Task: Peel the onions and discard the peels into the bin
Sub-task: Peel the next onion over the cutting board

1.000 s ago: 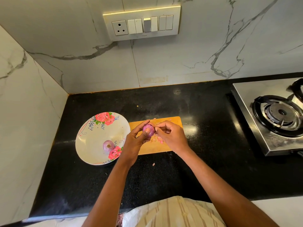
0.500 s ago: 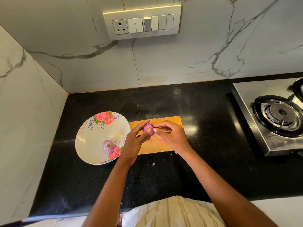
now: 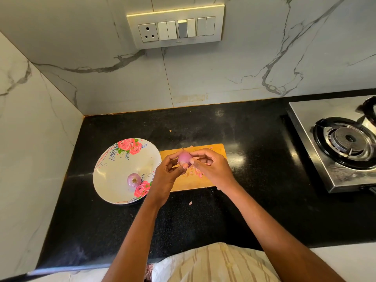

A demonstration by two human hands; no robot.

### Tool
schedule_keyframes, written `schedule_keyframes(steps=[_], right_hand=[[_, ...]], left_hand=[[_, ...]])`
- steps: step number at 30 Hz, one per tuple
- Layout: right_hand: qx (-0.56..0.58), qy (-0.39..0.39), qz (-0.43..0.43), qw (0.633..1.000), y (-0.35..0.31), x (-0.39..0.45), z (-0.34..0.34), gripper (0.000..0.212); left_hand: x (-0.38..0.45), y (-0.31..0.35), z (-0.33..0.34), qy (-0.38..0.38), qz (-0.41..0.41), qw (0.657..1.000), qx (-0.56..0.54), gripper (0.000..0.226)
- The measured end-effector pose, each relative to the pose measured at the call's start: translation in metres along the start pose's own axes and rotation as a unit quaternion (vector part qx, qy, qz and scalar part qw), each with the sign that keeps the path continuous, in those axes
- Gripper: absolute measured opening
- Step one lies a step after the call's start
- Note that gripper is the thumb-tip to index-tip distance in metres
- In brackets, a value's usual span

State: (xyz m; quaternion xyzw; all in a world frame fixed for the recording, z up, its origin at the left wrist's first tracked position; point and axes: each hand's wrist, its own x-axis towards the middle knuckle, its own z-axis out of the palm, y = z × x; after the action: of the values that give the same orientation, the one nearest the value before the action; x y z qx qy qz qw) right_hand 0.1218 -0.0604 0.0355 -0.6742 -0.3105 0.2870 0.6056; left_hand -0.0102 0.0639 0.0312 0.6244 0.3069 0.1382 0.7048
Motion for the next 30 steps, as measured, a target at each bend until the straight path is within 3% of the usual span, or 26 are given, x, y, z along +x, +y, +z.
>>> schedule_keyframes(steps=[13, 19, 30], right_hand=[[0.001, 0.029, 0.005, 1.0, 0.0056, 0.0004, -0.0054, 0.009], [0.06, -0.012, 0.021, 0.998, -0.0022, -0.0005, -0.0042, 0.016], [-0.015, -0.001, -0.026, 1.0, 0.0004, -0.0035, -0.0055, 0.013]], left_hand=[[-0.0033, 0.0048, -0.0011, -0.033, -0.011, 0.999, -0.011, 0.052], [-0.0012, 0.0063, -0.0015, -0.022, -0.013, 1.0, -0.008, 0.053], [-0.0019, 0.0091, -0.0063, -0.055, -0.005, 0.998, 0.03, 0.052]])
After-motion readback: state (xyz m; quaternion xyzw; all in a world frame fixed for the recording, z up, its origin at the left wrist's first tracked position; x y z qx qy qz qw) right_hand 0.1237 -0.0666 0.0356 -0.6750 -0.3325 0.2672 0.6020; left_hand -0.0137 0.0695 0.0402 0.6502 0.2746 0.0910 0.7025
